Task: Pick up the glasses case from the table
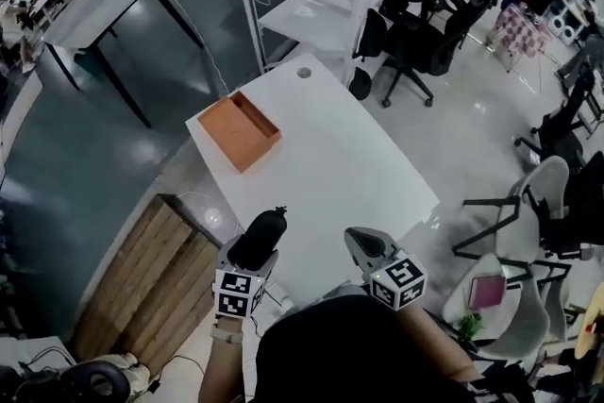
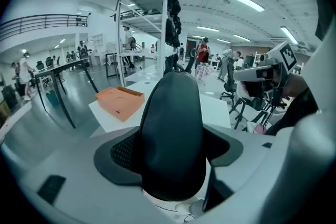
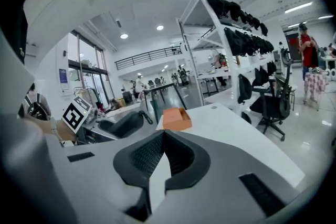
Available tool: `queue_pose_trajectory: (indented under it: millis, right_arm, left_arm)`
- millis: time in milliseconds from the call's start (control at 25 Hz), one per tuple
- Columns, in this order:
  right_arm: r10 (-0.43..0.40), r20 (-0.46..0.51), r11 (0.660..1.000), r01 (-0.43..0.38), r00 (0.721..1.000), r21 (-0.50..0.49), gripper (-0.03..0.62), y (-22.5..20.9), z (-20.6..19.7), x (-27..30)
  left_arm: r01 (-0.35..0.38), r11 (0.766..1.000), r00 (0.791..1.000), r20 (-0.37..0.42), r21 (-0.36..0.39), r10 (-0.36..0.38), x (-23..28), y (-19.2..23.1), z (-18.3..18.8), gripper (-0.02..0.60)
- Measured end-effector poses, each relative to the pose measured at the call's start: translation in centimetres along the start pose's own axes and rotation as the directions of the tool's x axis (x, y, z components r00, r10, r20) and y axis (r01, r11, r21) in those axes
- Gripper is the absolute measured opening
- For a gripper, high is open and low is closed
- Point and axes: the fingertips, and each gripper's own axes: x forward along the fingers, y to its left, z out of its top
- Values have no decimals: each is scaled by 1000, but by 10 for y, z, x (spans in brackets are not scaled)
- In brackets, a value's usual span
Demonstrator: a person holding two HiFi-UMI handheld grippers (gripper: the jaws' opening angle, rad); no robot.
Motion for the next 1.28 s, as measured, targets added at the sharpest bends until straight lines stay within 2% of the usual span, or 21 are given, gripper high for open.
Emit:
queue_pose_trajectory:
  millis: [280, 520, 720, 920, 1160, 1280]
  right_arm:
    - [166, -48, 982, -170, 985, -78, 26, 49, 9, 47]
    - [298, -98, 940, -310, 949, -139, 26, 89, 9, 75]
    - [354, -115, 914, -370, 928, -168, 26, 117, 8, 84]
    - [401, -135, 888, -420, 906, -184, 26, 138, 9, 86]
    - [434, -152, 866, -457, 888, -203, 26, 160, 4, 87]
    - [444, -155, 857, -469, 883, -216, 26, 169, 4, 86]
  left_arm:
    - [-125, 985, 989, 58, -119, 133, -54, 26, -18, 359]
    - [-238, 941, 959, 96, -241, 267, -101, 40, -40, 357]
    - [-258, 913, 932, 168, -315, 321, -131, 47, -50, 359]
    - [-285, 893, 910, 195, -349, 367, -155, 47, -54, 359]
    - [-297, 882, 890, 230, -366, 395, -176, 45, -58, 359]
    - [-303, 884, 886, 235, -357, 399, -182, 44, -60, 359]
